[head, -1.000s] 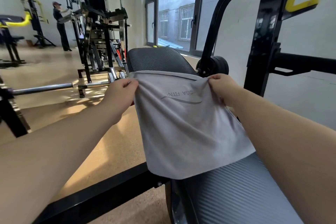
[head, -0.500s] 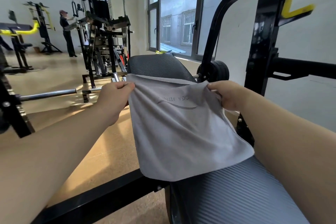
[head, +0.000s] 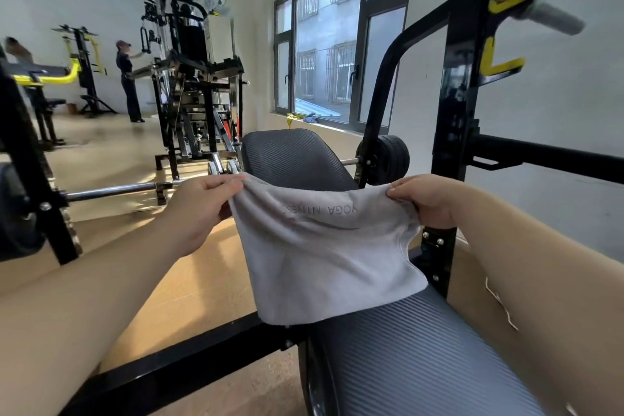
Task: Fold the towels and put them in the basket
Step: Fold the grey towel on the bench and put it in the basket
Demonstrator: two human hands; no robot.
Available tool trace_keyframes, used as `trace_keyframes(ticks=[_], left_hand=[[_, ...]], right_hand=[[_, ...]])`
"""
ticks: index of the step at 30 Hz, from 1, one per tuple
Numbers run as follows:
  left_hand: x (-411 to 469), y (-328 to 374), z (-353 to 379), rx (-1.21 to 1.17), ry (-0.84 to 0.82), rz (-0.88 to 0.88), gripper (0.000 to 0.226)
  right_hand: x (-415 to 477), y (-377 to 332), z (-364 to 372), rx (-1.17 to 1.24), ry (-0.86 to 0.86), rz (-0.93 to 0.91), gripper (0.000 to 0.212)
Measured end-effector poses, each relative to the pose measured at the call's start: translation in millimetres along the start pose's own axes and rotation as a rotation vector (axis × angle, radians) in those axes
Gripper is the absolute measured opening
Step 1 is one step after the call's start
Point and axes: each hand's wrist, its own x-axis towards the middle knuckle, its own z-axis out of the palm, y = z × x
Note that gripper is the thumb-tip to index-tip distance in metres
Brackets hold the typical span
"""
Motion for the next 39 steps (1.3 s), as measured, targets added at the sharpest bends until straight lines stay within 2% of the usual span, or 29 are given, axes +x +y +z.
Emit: trace_keyframes(ticks=[3,6,10,13,16,20,24,28,31,36,39], left_hand=[[-20,11,-4,-0.011,0.009,0.000,0.013],[-41,22,-6,0.003,0.013,-0.002,0.019],[-70,30,-5,0.016,0.012,0.004,0.017],[-90,34,-6,0.019,0.000,0.023,0.024],[-107,39,-11,0.021,0.003,0.028,0.022],[-129,43,-22,0.006,0.032,0.045,0.020],[-150,44,-38,-0.070,0.100,0.063,0.012],[-172,46,-64,-0.149,0.131,0.073,0.013],[-189,42,-87,-0.147,0.159,0.041,0.014],[-214,27,-129,-0.118,0.176,-0.068,0.017],[-225,18,-152,-0.105,0.246,-0.066,0.013]], right_hand=[[-26,-1,2,-0.061,-0.055,0.086,0.020],[-51,4,10,-0.127,-0.151,0.228,0.007],[-81,18,20,-0.202,-0.243,0.277,0.016],[-103,23,28,-0.122,-0.121,0.200,0.020],[-118,24,32,0.038,0.095,-0.012,0.016],[-143,19,35,0.232,0.204,-0.250,0.012],[-165,16,41,0.322,0.146,-0.367,0.013],[-178,18,57,0.417,-0.001,-0.411,0.019],[-180,22,80,0.470,-0.076,-0.397,0.022],[-176,37,125,0.440,-0.186,-0.346,0.011],[-169,47,152,0.446,-0.207,-0.362,0.016]])
